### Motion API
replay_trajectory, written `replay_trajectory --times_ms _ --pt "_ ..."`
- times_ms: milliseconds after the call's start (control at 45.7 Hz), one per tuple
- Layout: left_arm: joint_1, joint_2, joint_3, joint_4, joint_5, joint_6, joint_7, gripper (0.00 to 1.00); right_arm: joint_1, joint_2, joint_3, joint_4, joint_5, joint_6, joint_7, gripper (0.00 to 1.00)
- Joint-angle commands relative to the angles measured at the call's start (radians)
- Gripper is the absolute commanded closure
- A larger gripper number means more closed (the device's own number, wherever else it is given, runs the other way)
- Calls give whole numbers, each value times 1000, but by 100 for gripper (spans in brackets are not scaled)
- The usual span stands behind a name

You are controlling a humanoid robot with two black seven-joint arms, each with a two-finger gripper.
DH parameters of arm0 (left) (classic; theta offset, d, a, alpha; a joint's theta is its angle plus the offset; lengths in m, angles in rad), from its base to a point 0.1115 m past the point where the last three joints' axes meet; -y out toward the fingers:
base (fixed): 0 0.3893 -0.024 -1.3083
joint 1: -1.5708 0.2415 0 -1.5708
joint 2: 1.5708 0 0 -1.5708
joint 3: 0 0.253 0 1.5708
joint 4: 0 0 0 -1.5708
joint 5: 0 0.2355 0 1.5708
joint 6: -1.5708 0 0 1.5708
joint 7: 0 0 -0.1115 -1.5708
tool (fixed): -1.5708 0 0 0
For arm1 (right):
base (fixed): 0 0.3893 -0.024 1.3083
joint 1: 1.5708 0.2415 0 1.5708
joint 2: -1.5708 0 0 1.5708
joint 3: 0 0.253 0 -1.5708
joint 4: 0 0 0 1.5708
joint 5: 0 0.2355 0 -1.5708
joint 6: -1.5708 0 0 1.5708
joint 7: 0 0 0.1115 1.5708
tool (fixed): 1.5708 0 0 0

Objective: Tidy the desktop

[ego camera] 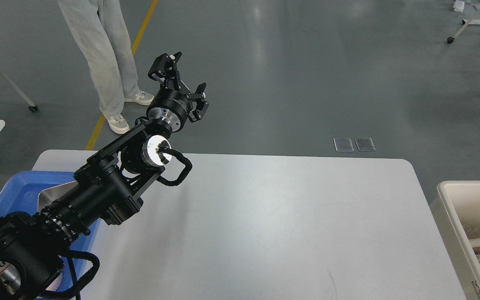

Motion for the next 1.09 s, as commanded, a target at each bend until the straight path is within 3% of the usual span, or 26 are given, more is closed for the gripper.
replay_trajectory --times_ms 0,175,394,701,1073 --pt "0 2 -2 0 -6 -6 1 5 36 0 66 -1 17 -7 0 2" --pt "3 6 -2 1 -8 -6 1 4 141 46 172 -14 51 -96 3 0" --pt "3 34 1 1 -9 -6 1 4 292 98 196 -12 65 -102 2 0" --pt "11 104 1 1 -78 -57 7 4 413 176 440 2 189 -84 -8 0" --pt "54 144 -2 28 -130 -181 4 3 450 207 781 91 195 185 -12 0"
